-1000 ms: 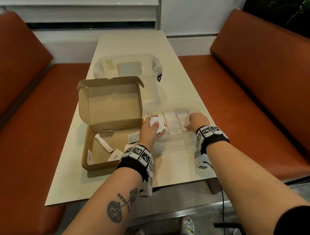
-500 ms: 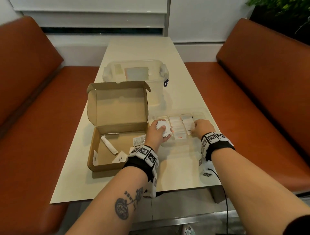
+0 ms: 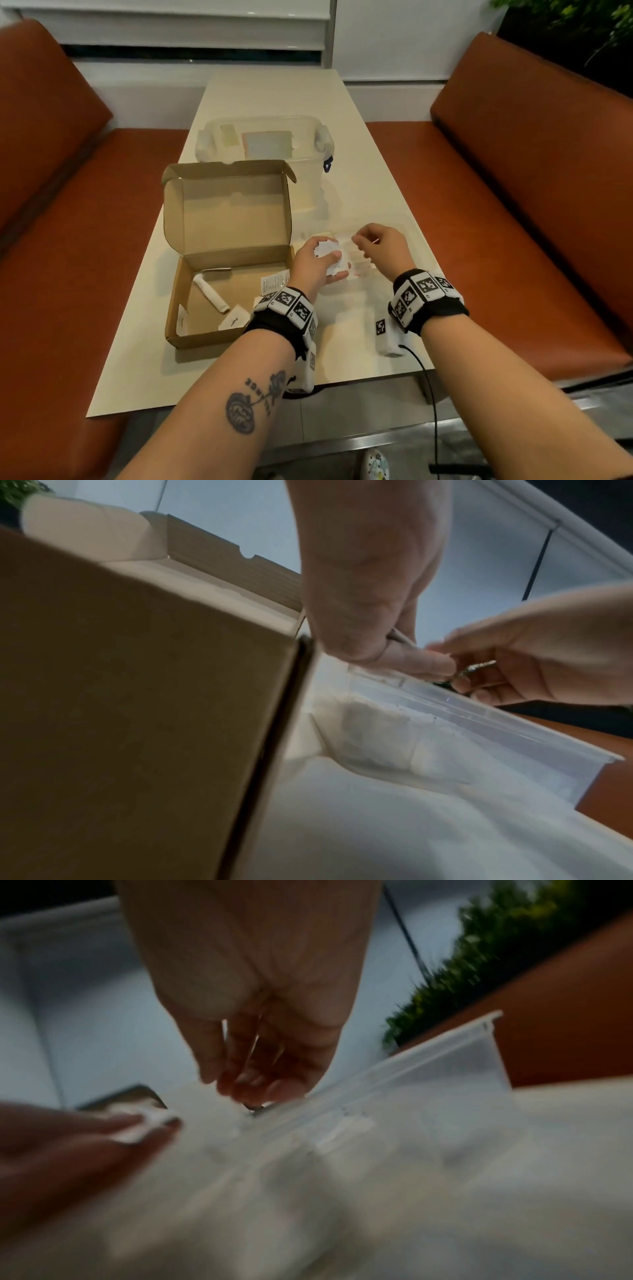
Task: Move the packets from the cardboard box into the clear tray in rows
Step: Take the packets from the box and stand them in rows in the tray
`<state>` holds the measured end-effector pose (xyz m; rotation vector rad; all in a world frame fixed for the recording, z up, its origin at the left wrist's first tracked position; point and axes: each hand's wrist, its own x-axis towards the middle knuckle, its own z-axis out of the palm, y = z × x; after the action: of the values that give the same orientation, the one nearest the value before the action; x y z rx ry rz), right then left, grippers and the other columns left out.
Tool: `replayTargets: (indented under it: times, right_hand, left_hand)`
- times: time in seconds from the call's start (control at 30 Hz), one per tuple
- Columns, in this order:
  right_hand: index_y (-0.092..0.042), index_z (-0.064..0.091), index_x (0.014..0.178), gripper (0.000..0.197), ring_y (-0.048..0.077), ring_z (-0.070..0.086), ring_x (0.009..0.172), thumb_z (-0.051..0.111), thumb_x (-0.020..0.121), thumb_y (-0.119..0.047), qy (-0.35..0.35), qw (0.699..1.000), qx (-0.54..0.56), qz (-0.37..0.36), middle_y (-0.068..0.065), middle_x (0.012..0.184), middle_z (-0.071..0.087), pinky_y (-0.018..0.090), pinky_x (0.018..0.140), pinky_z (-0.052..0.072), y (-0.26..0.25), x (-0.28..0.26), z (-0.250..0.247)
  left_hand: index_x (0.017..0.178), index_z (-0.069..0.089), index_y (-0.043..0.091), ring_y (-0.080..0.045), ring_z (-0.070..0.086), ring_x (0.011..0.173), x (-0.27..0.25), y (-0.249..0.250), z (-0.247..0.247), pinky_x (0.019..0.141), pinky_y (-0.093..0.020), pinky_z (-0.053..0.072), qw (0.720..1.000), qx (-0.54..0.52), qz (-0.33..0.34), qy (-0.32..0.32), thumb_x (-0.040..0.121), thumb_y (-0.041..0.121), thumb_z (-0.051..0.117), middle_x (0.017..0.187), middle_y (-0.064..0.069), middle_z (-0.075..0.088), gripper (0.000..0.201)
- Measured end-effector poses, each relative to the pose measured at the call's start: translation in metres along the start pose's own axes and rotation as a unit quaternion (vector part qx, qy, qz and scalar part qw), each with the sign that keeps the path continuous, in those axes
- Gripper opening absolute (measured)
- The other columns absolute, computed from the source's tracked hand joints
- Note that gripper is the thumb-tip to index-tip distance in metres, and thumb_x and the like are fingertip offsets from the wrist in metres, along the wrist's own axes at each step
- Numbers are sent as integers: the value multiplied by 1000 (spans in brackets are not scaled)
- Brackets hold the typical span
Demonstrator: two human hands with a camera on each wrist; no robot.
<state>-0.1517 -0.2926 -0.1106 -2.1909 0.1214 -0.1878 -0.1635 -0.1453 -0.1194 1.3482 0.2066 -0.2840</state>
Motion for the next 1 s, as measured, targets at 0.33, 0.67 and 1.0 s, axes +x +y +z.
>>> replayTargets:
  times: [0.33, 0.67, 1.0]
  right_hand:
    - [-5, 58, 83, 25, 14, 54, 60, 80, 71, -7, -33, 985, 155, 72, 2, 70, 54, 26, 59, 51, 1, -20, 11]
    - [-13, 53, 73, 27, 13, 57, 58, 79, 73, -12, -37, 980, 173, 95, 1, 64, 56, 19, 53, 49, 9, -15, 7]
    - [-8, 57, 79, 18, 14, 56, 59, 74, 76, -2, -76, 969, 193, 137, 6, 71, 61, 19, 57, 48, 5, -13, 0]
  left_hand:
    - [114, 54, 8, -30, 59, 101, 9, 2, 8, 77, -40, 59, 999, -41, -34, -12, 95, 12, 55, 125, -14, 45, 20]
    - [102, 60, 18, -37, 58, 111, 10, -2, 5, 88, -49, 55, 999, -12, 1, -35, 86, -11, 56, 118, -4, 45, 33]
    - [106, 57, 18, -36, 59, 113, 9, -1, 6, 86, -44, 55, 999, -51, -13, 5, 96, -2, 44, 128, -16, 52, 26]
